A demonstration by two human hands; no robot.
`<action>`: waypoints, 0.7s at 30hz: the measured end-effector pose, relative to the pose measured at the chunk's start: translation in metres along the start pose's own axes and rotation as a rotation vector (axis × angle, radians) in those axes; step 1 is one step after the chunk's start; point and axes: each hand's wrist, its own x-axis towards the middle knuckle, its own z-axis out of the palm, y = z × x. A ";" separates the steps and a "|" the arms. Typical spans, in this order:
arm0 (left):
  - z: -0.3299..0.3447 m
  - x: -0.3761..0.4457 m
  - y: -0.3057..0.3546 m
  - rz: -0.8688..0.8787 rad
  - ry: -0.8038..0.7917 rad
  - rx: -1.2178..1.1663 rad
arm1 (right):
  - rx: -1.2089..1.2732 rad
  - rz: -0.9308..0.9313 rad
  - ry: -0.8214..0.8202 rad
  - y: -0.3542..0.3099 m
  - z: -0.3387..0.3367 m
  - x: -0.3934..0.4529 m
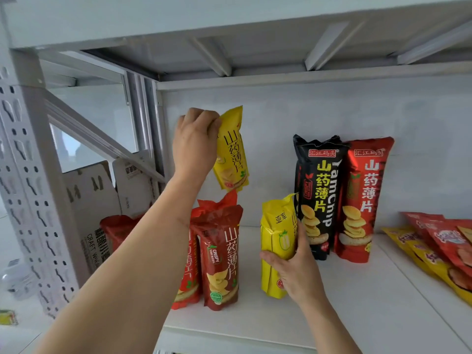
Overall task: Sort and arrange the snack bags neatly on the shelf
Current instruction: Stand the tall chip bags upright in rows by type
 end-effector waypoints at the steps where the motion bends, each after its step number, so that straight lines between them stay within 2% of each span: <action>1: 0.003 -0.001 0.008 0.025 0.022 -0.010 | -0.006 -0.002 0.010 0.000 -0.005 0.000; 5: 0.019 -0.007 0.039 0.081 -0.005 -0.056 | -0.020 -0.020 0.063 0.001 -0.024 -0.001; 9: 0.040 -0.022 0.063 0.081 -0.229 -0.090 | -0.057 -0.010 0.101 0.009 -0.038 -0.003; 14: 0.064 -0.052 0.079 -0.027 -0.545 -0.032 | -0.082 0.005 0.120 0.022 -0.049 -0.010; 21: 0.085 -0.092 0.073 -0.251 -0.728 -0.114 | -0.096 0.044 0.160 0.036 -0.051 -0.016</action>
